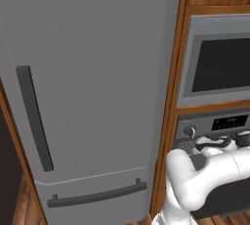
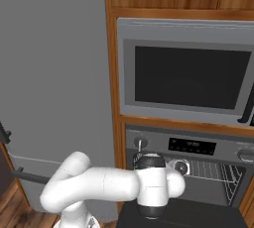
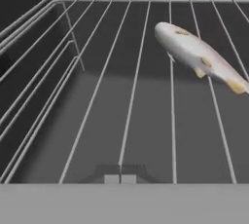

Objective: Take the fish from the oven and place it on the plate on the counter.

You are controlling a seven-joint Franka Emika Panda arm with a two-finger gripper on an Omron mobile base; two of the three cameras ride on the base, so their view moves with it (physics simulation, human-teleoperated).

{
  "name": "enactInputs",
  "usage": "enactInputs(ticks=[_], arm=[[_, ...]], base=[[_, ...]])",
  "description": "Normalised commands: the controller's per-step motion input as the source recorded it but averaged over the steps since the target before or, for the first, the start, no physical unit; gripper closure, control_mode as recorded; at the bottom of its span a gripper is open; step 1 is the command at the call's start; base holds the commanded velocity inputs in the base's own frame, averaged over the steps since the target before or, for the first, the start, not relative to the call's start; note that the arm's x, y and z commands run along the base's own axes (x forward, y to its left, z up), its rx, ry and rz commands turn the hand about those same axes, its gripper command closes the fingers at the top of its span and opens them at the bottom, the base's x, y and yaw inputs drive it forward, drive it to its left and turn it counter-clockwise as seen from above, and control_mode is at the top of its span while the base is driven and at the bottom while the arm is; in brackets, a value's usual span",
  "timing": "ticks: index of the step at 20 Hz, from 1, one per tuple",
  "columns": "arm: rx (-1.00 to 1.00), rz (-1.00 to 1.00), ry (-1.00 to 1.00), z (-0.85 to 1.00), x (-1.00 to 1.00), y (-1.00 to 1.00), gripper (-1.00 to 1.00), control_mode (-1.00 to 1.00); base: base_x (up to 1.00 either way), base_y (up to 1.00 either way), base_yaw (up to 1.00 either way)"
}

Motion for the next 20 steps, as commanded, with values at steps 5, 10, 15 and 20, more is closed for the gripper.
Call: enactInputs(ticks=[5,10,15,20], arm=[[-0.07,0.00,0.29,-1.00,-0.77,-0.05,1.00,-1.00],[-0.10,0.00,0.34,-1.00,-1.00,-0.09,1.00,-1.00],[-0.11,0.00,0.27,-1.00,-1.00,-0.23,1.00,-1.00],[-0.09,0.00,0.39,-0.77,-1.00,-0.30,1.00,-1.00]], base=[[0.00,0.00,0.00],[0.00,0.00,0.00],[0.00,0.00,0.00],[0.00,0.00,0.00]])
